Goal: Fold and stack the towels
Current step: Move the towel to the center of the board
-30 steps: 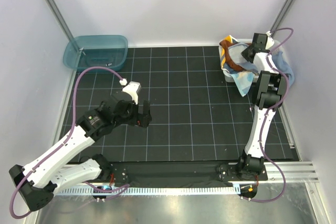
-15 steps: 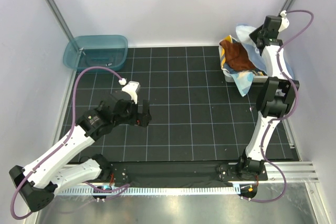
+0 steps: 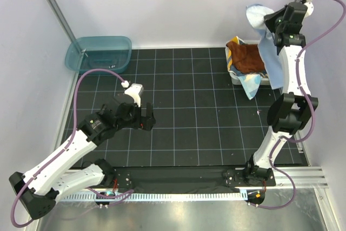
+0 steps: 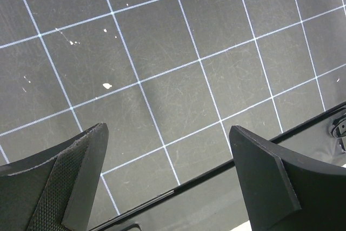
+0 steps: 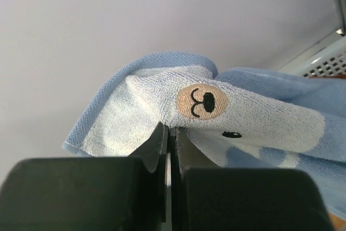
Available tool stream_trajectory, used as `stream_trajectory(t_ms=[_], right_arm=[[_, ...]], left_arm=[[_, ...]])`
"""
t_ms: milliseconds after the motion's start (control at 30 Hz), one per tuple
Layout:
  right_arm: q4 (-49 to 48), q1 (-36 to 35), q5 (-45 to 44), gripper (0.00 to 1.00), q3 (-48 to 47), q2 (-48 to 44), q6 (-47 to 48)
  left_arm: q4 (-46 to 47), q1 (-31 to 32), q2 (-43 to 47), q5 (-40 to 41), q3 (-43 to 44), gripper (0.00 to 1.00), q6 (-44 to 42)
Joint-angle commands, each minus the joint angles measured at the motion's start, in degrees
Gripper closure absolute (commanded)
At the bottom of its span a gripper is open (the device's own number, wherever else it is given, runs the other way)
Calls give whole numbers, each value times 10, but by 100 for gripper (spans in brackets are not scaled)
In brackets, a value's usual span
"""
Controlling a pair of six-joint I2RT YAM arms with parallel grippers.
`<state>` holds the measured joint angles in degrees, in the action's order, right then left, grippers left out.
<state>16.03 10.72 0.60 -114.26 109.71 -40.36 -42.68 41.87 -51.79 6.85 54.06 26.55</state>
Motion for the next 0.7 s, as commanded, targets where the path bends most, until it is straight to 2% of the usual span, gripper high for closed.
stream_trajectory(t_ms=[0,167,333,433,467,533,633,667], right_arm=[[3,-1,61,99,-61,-49,-28],[48,-49,111,99,-134,-40,-42],[65,-152,125,99,-121,-68,-17],[41,-223,129,99,-50,-113,-10],[29,-244,132,99,6,-125,-12],[3,-300,141,99,59,-157,-8],[-55,-377,143,99,208,-207,-5],[-68,-394,145,99,287,-218,-5]], left_arm=[[22,-6,12,1,-2,2,0],[22,-14,24,34,-2,2,6],[14,-27,37,122,21,0,19],[-6,-28,43,182,53,0,39],[-12,-28,44,197,83,1,46],[-29,-28,48,221,123,0,62],[-50,-28,49,248,195,0,83],[-54,-28,50,264,209,0,88]])
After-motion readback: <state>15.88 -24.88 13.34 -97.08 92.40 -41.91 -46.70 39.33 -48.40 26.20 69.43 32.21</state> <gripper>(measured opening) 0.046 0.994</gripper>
